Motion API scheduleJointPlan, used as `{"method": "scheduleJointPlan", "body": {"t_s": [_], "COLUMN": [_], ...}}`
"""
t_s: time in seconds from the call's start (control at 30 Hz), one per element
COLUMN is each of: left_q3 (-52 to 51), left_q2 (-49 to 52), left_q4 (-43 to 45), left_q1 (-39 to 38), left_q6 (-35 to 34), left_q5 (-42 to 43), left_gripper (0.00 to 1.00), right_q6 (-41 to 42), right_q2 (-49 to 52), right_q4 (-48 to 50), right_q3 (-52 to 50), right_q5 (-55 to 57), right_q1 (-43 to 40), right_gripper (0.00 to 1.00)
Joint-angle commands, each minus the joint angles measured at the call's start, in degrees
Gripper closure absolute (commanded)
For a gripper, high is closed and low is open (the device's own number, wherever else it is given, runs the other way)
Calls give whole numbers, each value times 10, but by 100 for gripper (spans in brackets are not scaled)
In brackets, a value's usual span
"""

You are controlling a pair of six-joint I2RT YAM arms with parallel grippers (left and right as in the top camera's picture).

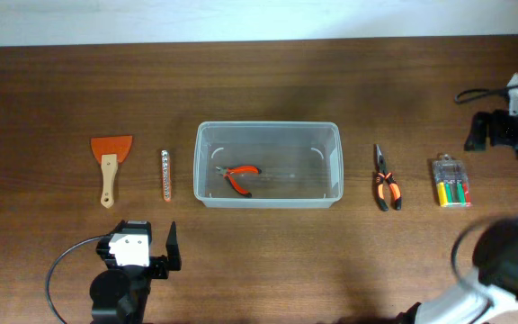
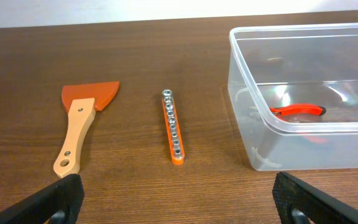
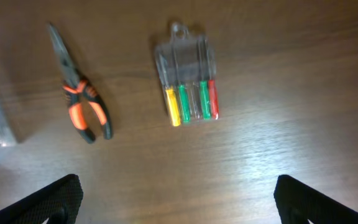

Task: Pack container
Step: 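Move the right gripper back over the screwdriver case, then lower the right gripper and grasp the clear screwdriver case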

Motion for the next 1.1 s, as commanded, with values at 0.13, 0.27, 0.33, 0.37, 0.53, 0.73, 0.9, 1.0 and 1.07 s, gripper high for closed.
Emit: {"method": "scheduleJointPlan", "body": {"t_s": [0.13,0.27,0.33,0.37,0.53,0.73,0.9,1.0,1.07], "left_q3": [-4,-4,-4,-4,-4,-4,-4,-4,-4], "left_q2": [-3,-3,-3,-3,-3,-3,-3,-3,-3], "left_q4": [2,2,2,2,2,2,2,2,2], "left_q1": [-3,-3,-3,-3,-3,-3,-3,-3,-3], "left_q6": [-2,-2,-2,-2,-2,-2,-2,-2,-2], "left_q5": [6,6,6,6,6,6,6,6,6], "left_gripper": [1,1,1,1,1,1,1,1,1], "right_q6": [-10,-66,-91,-114,-182,-182,-182,-181,-181], "right_q2": [-160,-151,-142,-137,-116,-94,-68,-55,-46], "right_q4": [89,188,221,235,273,301,303,303,305], "right_q3": [-151,-265,-295,-307,-321,-321,-321,-321,-321], "right_q5": [26,21,20,20,20,-3,-1,5,5], "right_q1": [-38,-76,-85,-85,-83,-83,-52,-31,-17], "right_gripper": [1,2,1,2,2,1,1,1,1]}}
